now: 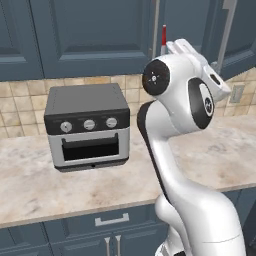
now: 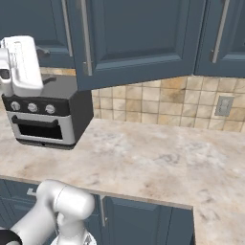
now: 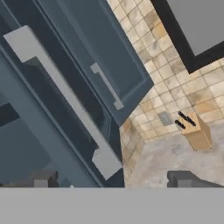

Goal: Move the mustard and ketchup from the cabinet to the dining counter.

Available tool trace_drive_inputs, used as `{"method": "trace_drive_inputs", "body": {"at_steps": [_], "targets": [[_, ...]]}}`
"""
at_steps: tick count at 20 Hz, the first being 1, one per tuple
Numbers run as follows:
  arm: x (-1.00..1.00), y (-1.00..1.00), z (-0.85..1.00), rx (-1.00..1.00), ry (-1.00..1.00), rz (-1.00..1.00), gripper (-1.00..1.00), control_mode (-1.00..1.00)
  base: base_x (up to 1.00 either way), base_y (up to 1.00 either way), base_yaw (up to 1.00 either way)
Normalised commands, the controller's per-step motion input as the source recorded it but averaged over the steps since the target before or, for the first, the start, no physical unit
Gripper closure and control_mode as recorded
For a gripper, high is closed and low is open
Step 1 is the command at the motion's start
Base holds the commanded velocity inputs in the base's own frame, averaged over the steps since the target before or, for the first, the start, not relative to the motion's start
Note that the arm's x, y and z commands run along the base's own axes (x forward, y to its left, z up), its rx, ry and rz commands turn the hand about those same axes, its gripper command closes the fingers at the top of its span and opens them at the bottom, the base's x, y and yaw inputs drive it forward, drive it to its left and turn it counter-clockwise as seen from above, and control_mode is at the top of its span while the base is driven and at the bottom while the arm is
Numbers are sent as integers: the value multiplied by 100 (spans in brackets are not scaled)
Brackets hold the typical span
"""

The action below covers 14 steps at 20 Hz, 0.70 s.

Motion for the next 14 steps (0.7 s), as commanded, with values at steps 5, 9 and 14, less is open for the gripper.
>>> {"method": "trace_drive_inputs", "body": {"at_steps": [5, 9, 14], "targets": [[28, 16, -11, 2, -9, -25, -100, -100, 0, 0, 0], [29, 27, -9, 5, -11, -12, -100, -100, 0, 0, 0], [45, 6, -6, 7, -3, 4, -100, -100, 0, 0, 0]]}}
